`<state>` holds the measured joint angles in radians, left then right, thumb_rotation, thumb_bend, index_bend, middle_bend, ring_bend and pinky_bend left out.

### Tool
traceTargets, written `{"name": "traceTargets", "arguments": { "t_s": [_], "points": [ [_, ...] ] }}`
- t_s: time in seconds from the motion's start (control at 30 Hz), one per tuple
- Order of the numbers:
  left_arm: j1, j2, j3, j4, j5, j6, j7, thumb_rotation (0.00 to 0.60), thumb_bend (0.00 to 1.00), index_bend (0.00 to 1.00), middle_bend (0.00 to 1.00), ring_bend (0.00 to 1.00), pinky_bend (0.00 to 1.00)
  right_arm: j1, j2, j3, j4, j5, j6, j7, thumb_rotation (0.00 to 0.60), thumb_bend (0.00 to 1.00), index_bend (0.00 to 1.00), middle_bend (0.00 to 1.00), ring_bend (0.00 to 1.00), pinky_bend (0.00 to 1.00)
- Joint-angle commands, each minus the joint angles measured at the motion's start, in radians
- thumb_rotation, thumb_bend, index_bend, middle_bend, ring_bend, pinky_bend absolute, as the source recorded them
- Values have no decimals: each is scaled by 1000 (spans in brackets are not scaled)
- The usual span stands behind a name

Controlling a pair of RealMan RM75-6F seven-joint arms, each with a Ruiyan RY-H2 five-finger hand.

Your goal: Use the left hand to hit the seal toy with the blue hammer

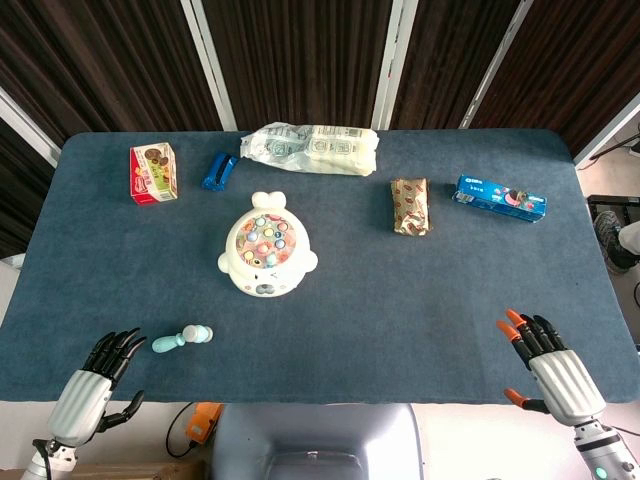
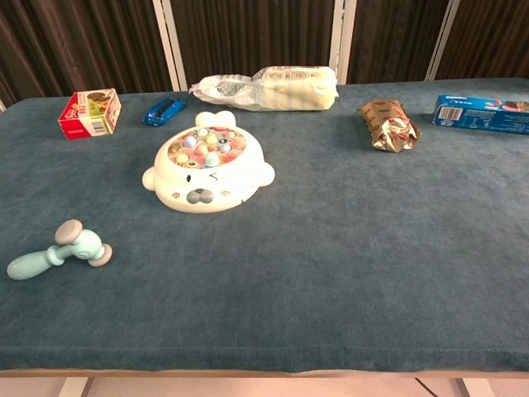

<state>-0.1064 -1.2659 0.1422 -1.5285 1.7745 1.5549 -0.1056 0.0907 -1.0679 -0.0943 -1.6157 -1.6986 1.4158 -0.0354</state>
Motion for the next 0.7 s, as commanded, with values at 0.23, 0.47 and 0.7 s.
{"name": "traceTargets", "arguments": {
  "t_s": [0.23, 0.47, 0.7],
  "points": [
    [-13, -24, -10, -14, -24, -37, -49, 600, 367, 0, 9, 0, 0, -2, 3, -3, 2, -9, 6, 9, 600, 204, 0, 0, 0, 0],
    [-85, -69, -59, -56, -168, -226, -108, 600, 371, 29, 100, 58, 69, -4, 16, -4, 7, -17, 24, 57, 600, 205, 0, 0, 0, 0],
    [-133, -184, -134, 5, -303, -332, 0, 600, 368, 75, 132, 87, 89, -3, 17, -5, 5, -25, 26, 57, 600, 205, 0, 0, 0, 0]
  ]
}}
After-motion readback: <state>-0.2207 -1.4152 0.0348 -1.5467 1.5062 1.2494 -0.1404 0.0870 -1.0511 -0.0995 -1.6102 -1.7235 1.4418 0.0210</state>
